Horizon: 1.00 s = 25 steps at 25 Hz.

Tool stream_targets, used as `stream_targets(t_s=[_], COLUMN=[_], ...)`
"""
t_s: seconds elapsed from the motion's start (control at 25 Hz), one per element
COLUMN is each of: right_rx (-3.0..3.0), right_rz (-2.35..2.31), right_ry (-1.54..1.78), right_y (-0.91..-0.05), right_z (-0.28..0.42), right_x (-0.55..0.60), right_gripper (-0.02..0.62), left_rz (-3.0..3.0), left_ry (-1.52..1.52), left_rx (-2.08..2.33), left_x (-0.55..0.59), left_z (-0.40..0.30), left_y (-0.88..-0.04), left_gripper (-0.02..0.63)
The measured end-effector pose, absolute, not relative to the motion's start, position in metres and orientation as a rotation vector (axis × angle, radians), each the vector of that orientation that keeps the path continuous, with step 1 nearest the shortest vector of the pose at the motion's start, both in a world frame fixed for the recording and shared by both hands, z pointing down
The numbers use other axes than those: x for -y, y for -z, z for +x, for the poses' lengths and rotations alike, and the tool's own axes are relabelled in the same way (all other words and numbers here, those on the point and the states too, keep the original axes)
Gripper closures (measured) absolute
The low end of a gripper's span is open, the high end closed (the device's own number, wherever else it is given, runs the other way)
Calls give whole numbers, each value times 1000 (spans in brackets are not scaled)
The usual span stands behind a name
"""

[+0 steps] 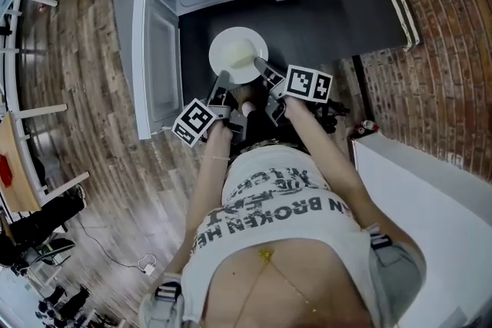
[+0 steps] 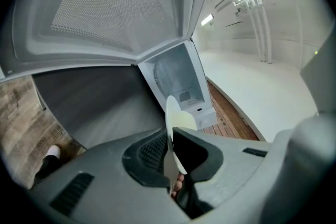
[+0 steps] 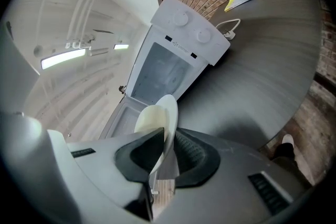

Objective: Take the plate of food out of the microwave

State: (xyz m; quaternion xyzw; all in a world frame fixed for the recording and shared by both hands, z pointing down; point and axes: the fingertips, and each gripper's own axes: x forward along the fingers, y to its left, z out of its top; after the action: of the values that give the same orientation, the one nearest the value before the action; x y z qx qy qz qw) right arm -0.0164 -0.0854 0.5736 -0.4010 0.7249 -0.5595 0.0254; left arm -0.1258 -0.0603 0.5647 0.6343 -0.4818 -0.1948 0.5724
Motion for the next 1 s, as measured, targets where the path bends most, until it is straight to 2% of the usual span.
stream_targets(t_s=[1.0], right_rx=[-2373], right_rz=[-1086], right_ry=[1737], right_y=[-559], right_z=[63], right_x=[44], right_gripper=[539], left_rz=[1477], left_ry=[534], left_rx=[1246], left_x=[6], left_z=[-42], left_y=[-549], left_gripper=[574])
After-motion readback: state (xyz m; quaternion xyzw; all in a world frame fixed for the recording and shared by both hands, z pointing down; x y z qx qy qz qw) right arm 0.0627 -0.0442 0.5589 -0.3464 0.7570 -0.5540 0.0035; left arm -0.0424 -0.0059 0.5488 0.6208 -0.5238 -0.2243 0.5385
